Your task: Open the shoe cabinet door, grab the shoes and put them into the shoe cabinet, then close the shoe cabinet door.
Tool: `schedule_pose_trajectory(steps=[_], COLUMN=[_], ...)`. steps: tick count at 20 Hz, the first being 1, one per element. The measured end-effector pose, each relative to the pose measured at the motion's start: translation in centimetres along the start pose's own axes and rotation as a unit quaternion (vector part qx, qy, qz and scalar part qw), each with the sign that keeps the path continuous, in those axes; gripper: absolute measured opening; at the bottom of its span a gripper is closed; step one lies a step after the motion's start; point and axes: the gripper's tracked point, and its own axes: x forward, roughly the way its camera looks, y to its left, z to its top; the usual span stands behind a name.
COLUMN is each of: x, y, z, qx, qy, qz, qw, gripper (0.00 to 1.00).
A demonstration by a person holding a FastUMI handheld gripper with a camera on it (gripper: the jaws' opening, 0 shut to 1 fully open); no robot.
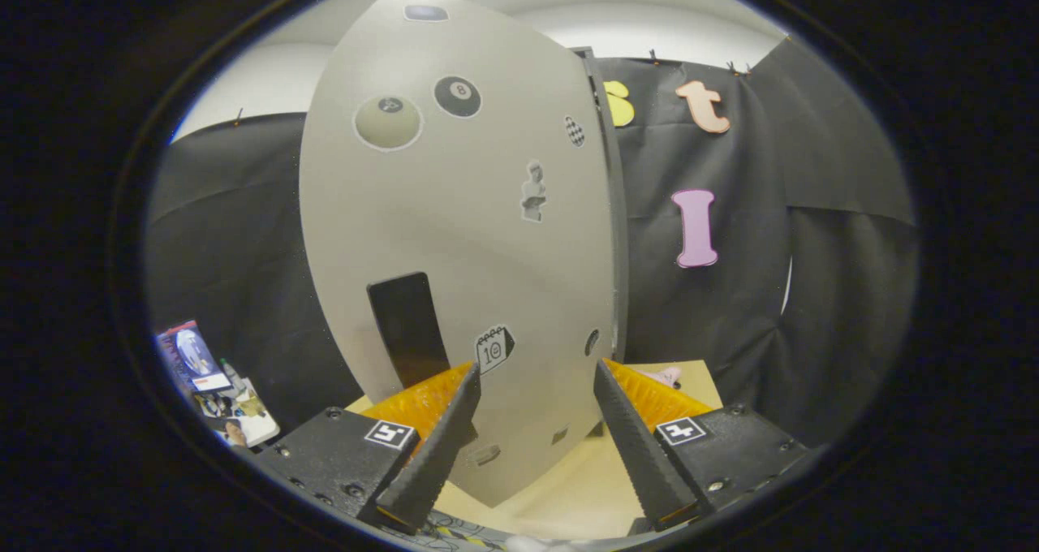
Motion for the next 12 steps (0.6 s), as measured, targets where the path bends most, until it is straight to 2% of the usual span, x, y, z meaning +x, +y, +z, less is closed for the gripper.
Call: schedule_pose_trajectory(steps=[5, 12], x=[1.0, -0.9], y=[5.1, 5.7], z=[-0.6, 0.3], qx=[0.027, 0.008], qy=[0.008, -0.008], qz=[0.044, -0.005], qw=[0.999, 1.0], gripper=[0.95, 0.95])
